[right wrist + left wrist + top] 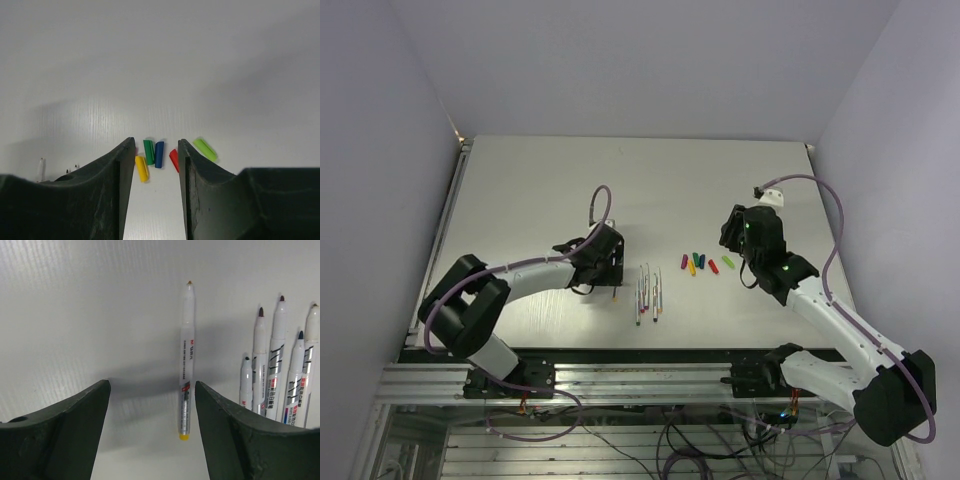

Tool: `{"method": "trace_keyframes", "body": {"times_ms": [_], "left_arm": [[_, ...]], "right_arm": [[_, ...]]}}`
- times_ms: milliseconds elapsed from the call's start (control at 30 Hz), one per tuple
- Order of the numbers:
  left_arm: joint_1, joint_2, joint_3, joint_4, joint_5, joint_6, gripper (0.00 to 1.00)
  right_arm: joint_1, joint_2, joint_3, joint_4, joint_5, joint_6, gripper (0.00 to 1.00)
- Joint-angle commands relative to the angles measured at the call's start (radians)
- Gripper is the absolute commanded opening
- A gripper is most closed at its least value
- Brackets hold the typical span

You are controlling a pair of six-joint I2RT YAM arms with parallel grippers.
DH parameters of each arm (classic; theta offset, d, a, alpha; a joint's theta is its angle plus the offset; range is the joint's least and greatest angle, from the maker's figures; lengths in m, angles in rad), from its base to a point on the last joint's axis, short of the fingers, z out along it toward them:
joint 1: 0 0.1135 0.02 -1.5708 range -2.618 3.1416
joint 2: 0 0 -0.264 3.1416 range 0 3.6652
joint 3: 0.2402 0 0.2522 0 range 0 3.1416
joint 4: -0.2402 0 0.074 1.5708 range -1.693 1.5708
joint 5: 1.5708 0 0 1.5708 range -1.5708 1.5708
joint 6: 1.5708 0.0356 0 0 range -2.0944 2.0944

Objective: Insert the pens into the pen caps

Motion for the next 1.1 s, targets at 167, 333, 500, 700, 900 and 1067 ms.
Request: {"method": "trace_keyframes", "body": {"times_ms": [167,333,500,700,900,1067], "left_arm": [[-0.029,0.072,0.075,0.093,0.019,0.030,0.76],[-0.065,0.121,0.128,-0.001,-0.067,0.058,0.70],[-0.083,0.155,0.161,-0.079,-0.121,0.074,0.65],[-0.088,0.161,0.170,-0.142,-0.127,0.061,0.58],[-0.089,0.194,0.181,-0.186,-0.112,0.056,0.56],[-0.090,0.200,0.167,-0.176,-0.066,0.055,0.22]], "right_arm": [[0.018,-0.002,-0.031,0.026,0.039,0.001,0.39],[0.019,-0.004,-0.033,0.025,0.042,0.004,0.39],[0.019,-0.004,-0.032,0.025,0.043,0.003,0.39],[0.019,-0.006,-0.029,0.019,0.042,0.001,0.39],[0.019,-0.010,-0.033,0.022,0.041,0.008,0.39],[0.019,-0.014,-0.031,0.020,0.041,0.013,0.39]]}}
